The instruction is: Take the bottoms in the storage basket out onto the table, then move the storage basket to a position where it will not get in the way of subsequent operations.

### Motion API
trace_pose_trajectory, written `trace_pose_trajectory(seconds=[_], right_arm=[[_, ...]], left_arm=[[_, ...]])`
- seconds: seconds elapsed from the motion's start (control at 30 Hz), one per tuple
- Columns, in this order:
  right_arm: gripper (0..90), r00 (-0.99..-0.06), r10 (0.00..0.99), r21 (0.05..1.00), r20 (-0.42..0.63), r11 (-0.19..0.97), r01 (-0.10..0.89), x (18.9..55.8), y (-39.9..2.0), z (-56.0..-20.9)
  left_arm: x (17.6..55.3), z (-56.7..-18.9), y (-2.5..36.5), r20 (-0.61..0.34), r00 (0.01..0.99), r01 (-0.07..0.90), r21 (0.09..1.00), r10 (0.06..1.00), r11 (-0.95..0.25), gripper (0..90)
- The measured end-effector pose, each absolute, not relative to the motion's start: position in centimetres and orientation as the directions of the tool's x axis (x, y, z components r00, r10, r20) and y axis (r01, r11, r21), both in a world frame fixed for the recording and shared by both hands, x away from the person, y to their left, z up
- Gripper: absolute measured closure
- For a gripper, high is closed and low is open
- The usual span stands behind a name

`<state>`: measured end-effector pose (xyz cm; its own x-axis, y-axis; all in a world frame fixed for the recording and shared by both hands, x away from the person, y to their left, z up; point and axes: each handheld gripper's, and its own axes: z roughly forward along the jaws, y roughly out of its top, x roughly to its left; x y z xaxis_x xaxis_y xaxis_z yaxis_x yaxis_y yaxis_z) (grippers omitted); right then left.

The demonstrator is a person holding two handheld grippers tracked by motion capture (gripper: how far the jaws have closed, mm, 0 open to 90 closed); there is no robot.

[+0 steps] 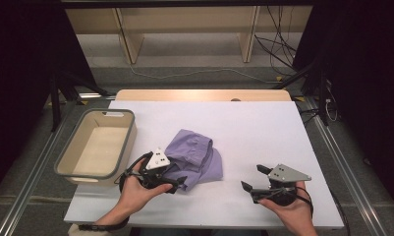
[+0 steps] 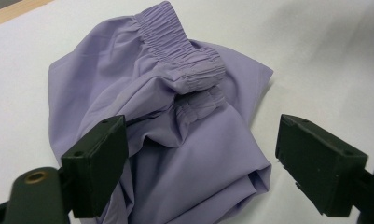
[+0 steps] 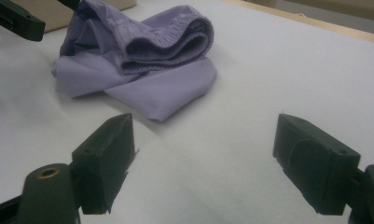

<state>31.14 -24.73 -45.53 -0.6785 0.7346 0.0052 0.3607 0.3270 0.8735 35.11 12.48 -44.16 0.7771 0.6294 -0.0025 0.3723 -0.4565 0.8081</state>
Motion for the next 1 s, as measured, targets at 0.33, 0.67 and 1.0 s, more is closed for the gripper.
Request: trace_pose_trajectory(seconds=[0.33, 0.67, 1.0], right_arm=[[21.7, -0.676, 0.737, 0.874, 0.005, 0.325, 0.360, 31.0, -24.8, -45.5], [21.7, -0.675, 0.738, 0.874, 0.005, 0.326, 0.362, 31.0, -24.8, -45.5], [21.7, -0.675, 0.738, 0.873, 0.005, 0.326, 0.362, 31.1, -24.8, -45.6]], left_arm=[[35.2, -44.2, 12.3, -0.006, 0.780, 0.372, 0.808, 0.625, -0.456, 16.8], [34.8, -44.0, 12.0, -0.006, 0.789, 0.359, 0.815, 0.614, -0.454, 17.0], [34.5, -44.3, 11.4, -0.003, 0.801, 0.353, 0.811, 0.599, -0.467, 17.9]])
